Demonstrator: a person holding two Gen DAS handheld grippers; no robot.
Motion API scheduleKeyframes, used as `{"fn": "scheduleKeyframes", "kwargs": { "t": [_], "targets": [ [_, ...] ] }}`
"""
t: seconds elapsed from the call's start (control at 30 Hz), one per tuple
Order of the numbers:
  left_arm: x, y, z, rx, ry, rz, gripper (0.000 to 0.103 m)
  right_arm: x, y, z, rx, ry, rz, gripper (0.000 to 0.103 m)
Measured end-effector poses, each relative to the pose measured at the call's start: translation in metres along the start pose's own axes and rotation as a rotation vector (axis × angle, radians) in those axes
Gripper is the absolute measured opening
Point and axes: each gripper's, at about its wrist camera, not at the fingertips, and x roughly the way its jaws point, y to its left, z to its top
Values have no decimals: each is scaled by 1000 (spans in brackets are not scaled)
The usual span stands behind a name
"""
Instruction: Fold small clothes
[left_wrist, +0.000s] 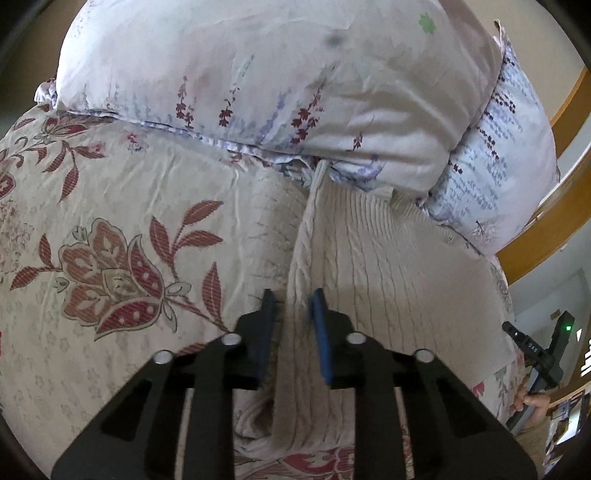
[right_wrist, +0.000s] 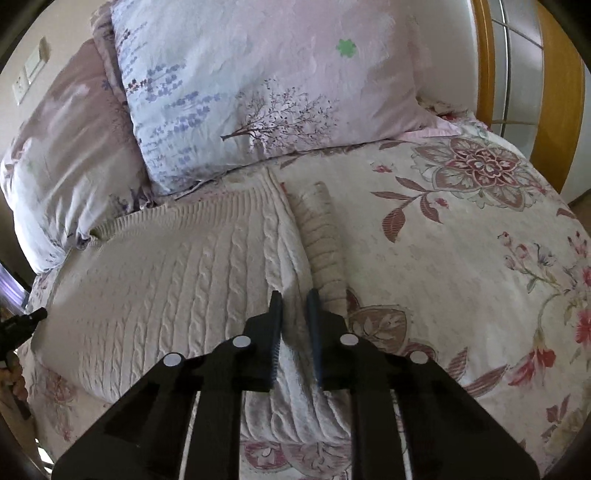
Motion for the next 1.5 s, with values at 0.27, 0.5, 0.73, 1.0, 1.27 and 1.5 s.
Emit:
{"fn": "scheduleKeyframes", "kwargs": {
  "t": [0.27, 0.5, 0.73, 1.0, 1.27, 1.5],
  "targets": [
    [-8, 5, -7, 10, 9, -23, 7, -19, 7, -11, -14, -17, -18, 11],
    [-8, 6, -11, 17, 6, -16, 8, -9, 8, -12, -4, 1, -99, 12],
    [-38, -9, -9, 56, -124, 25, 54, -14, 18, -3, -18, -15, -131, 27],
    [-22, -60, -16, 228, -94, 1, 73, -11, 79, -4, -216, -23, -39, 44],
    [9, -60, -33, 268, -10, 69, 73, 15, 85, -24, -295, 53, -87, 57],
    [-6, -52, -28, 205, -23, 8, 73, 13, 87, -28, -312, 91, -116, 62]
  ]
}}
